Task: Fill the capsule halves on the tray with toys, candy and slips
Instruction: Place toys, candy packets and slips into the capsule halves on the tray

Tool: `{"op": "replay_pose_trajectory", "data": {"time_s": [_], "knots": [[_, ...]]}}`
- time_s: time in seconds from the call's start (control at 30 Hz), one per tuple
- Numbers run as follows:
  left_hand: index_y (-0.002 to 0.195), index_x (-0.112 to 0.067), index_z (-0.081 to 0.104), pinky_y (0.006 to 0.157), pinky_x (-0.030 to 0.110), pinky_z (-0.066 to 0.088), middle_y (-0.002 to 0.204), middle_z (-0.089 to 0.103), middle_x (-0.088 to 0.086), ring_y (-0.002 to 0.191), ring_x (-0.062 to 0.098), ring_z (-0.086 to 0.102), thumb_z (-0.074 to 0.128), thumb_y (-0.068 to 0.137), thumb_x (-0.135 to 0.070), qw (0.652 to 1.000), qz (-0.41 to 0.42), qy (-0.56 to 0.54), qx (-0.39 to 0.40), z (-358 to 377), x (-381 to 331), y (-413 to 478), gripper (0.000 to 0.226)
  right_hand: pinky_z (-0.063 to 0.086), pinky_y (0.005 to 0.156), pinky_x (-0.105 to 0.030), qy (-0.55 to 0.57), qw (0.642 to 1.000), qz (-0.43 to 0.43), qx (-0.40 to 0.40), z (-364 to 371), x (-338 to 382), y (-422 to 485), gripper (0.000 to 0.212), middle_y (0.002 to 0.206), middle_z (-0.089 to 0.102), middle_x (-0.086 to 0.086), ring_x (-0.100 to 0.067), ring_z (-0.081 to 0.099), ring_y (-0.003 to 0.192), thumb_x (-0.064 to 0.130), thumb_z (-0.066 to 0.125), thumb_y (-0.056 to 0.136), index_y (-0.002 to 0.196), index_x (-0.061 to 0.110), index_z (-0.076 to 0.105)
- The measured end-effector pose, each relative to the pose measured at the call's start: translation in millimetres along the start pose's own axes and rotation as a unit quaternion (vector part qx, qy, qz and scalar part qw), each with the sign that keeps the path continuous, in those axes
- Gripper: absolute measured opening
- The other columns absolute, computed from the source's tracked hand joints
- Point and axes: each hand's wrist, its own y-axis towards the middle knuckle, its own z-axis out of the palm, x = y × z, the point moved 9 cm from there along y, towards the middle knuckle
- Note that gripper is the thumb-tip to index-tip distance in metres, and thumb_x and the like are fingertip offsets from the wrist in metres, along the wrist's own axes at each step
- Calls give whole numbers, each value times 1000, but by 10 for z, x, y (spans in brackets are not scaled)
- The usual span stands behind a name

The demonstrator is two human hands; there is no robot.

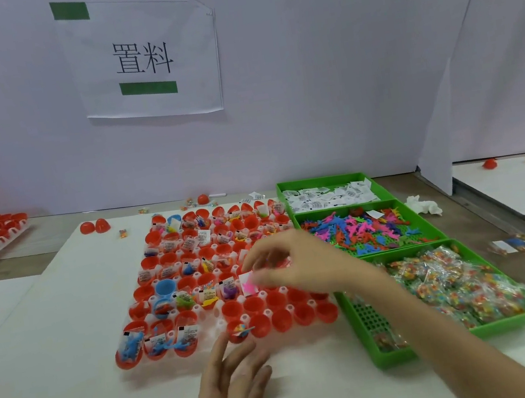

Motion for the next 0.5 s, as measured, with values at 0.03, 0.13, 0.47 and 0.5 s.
{"op": "replay_pose_trajectory", "data": {"time_s": [0.03,0.13,0.47,0.5], "knots": [[115,-6,59,76,40,50,91,68,18,82,33,67,38,92,21,999,24,32,-9,-9,-16,-7,41,54,72,-16,-4,1000,18,-21,-137,-79,19,11,94,70,14,0,65,83,35,71,90,100,32,71],[106,-15,63,70,37,61,85,73,10,75,24,73,46,89,22,987,111,119,-22,11,-78,-66,44,51,69,-18,-20,992,72,-106,-618,-447,67,6,92,70,14,2,65,78,29,69,92,94,33,72],[83,-14,72,68,11,53,72,73,-3,66,7,70,53,89,13,941,131,303,70,258,86,-35,34,43,105,-39,-173,918,243,-262,-1665,-1933,336,40,139,60,-10,-27,56,124,22,61,95,133,10,60],[71,-17,74,65,6,49,60,70,-7,60,-2,66,53,92,5,919,136,356,103,373,113,-69,37,39,110,-41,-172,917,253,-257,-1697,-1998,367,46,145,55,-10,-28,51,132,24,60,96,139,10,55]]}}
